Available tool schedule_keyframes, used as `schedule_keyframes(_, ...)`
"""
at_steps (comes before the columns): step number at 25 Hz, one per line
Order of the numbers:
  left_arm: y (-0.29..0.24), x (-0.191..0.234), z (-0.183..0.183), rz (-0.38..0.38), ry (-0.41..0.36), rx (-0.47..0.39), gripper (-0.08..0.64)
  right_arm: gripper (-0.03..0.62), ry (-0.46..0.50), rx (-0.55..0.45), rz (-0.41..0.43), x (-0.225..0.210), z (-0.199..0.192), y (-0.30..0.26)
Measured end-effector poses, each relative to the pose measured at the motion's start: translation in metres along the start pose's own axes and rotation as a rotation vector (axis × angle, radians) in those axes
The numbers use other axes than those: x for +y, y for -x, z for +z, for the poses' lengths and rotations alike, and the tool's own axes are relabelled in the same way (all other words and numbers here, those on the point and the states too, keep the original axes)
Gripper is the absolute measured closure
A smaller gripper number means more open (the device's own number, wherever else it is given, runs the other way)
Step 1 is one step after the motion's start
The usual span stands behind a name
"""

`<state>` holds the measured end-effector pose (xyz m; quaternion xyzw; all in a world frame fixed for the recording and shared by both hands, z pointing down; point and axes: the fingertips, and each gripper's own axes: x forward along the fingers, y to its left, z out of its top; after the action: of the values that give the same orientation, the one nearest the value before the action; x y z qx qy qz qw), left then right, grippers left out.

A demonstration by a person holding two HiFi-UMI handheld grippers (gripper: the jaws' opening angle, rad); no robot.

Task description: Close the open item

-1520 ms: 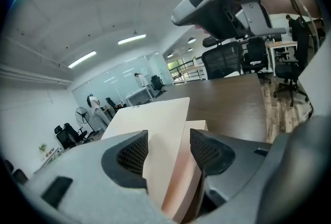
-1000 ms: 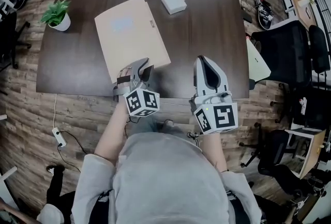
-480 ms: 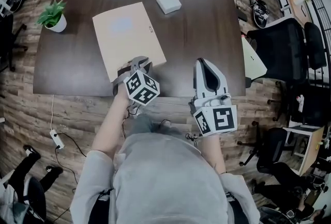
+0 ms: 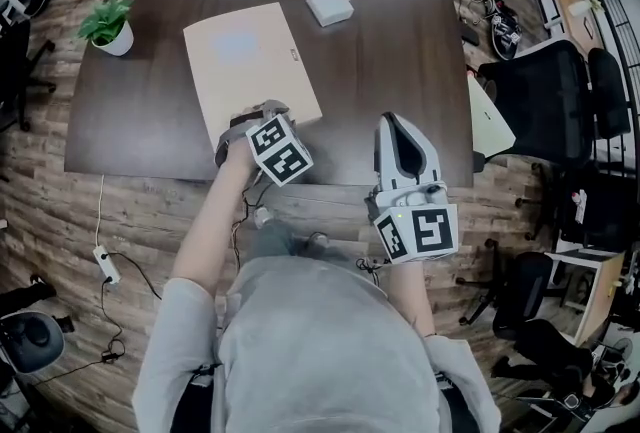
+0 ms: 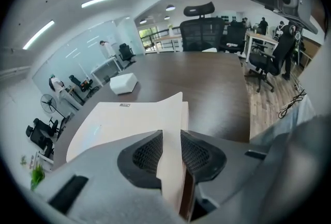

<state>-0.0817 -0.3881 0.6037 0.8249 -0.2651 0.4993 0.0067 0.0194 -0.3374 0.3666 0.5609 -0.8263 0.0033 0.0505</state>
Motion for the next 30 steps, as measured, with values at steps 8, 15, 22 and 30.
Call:
schedule_keyframes(8,0.006,-0.007,-0.001,-0.070,0.184,-0.137,0.407,0.578,0.009,-0.006,-0.003,-0.004,0.005,0.011)
schedule_keyframes(15,0.005,0.001,-0.005,-0.034,0.331,-0.139,0.440,0.578,0.017,-0.015,0.007,-0.003,0.009,0.019)
schedule_keyframes(22,0.002,0.005,-0.006,-0.027,0.450,-0.090,0.457,0.578,0.017,-0.026,0.008,-0.005,0.013,0.030)
schedule_keyframes(30,0.014,0.017,-0.005,0.098,0.453,-0.125,0.501,0.578,0.017,-0.039,0.007,-0.008,0.017,0.044)
